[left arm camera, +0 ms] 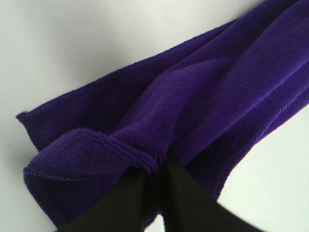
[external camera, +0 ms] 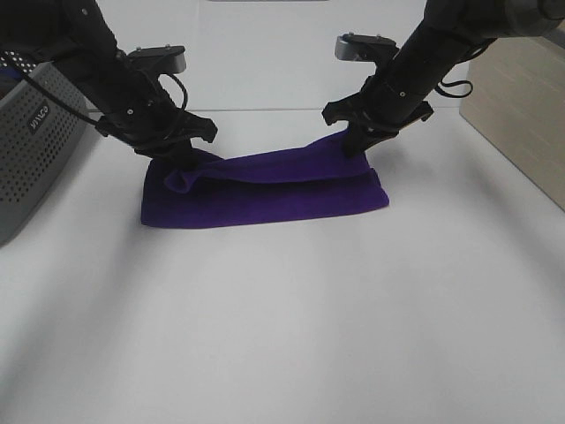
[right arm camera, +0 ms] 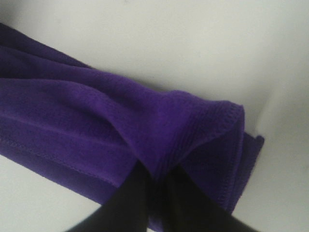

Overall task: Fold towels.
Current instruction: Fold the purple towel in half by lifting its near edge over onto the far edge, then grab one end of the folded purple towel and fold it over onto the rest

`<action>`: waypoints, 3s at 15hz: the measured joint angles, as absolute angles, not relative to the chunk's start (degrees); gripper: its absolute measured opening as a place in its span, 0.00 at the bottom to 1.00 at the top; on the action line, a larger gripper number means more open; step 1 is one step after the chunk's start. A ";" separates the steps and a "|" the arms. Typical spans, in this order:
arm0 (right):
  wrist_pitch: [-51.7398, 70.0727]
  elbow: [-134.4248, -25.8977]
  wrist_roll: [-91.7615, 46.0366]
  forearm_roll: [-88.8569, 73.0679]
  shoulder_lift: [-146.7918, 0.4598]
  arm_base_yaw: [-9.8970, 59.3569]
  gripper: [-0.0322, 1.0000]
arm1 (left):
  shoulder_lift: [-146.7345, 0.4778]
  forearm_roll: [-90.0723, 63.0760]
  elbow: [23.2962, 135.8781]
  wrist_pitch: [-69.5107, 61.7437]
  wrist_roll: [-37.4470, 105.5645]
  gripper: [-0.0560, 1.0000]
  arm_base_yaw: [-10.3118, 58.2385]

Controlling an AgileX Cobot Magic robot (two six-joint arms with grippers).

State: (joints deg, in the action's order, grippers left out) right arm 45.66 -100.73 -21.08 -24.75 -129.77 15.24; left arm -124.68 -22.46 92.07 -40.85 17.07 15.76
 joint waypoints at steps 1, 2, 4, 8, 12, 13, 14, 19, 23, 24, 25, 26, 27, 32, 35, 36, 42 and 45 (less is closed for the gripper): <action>45.66 -100.73 -20.68 -24.75 -130.06 15.24 0.18 | -124.68 -22.35 92.07 -41.42 17.07 0.19 15.76; 45.72 -100.73 -19.65 -24.64 -130.23 15.24 0.27 | -124.73 -22.12 92.07 -41.88 17.07 0.28 15.76; 46.58 -100.73 -17.36 -23.49 -130.23 15.24 0.61 | -124.90 -21.14 92.07 -42.17 16.27 0.59 15.76; 52.14 -100.73 -16.67 -18.74 -127.60 15.24 0.93 | -125.25 -16.79 98.20 -52.88 13.35 0.91 15.76; 58.38 -100.78 -15.70 -14.78 -119.81 15.24 0.94 | -125.59 -11.34 101.99 -62.74 11.29 0.91 12.72; 60.22 -100.84 -15.13 -14.61 -118.77 15.24 0.94 | -126.39 -12.49 101.99 -63.25 11.46 0.91 10.94; 61.94 -100.84 -14.84 -14.61 -117.97 15.24 0.94 | -127.54 -14.67 101.99 -63.37 12.32 0.91 9.17; 68.41 -100.84 -13.75 -14.38 -117.34 15.24 0.94 | -133.21 -25.78 101.99 -63.20 18.16 0.91 4.30; 69.61 -100.84 -13.58 -14.38 -117.34 15.24 0.94 | -137.05 -33.40 102.67 -59.82 20.28 0.91 3.95; 69.61 -100.84 -13.58 -14.38 -117.34 15.24 0.94 | -137.57 -36.21 102.90 -59.76 21.20 0.91 4.24; 69.61 -100.84 -13.52 -14.38 -117.17 15.24 0.94 | -137.85 -37.41 103.02 -59.76 21.66 0.91 4.81; 69.61 -100.84 -13.41 -14.38 -116.88 15.24 0.94 | -138.03 -37.64 103.02 -59.64 21.72 0.91 5.84; 69.61 -100.84 -13.18 -14.38 -116.25 15.24 0.94 | -138.25 -37.87 103.08 -59.42 21.26 0.90 7.39; 69.67 -100.84 -12.78 -14.38 -111.55 15.24 0.94 | -139.17 -36.15 103.19 -55.23 16.96 0.44 13.69; 69.73 -100.84 -12.55 -14.38 -107.09 15.24 0.94 | -138.77 -31.63 103.02 -55.63 16.96 0.08 13.64; 69.79 -100.84 -12.09 -14.38 -105.77 15.24 0.94 | -137.85 -28.93 103.02 -56.32 16.96 0.08 13.69; 69.90 -100.84 -10.77 -17.93 -97.17 15.24 0.94 | -125.76 -23.15 102.85 -55.18 16.10 0.08 14.50; 69.96 -100.84 -10.77 -19.37 -92.99 15.24 0.94 | -126.91 -25.15 107.66 -53.92 16.10 0.08 21.14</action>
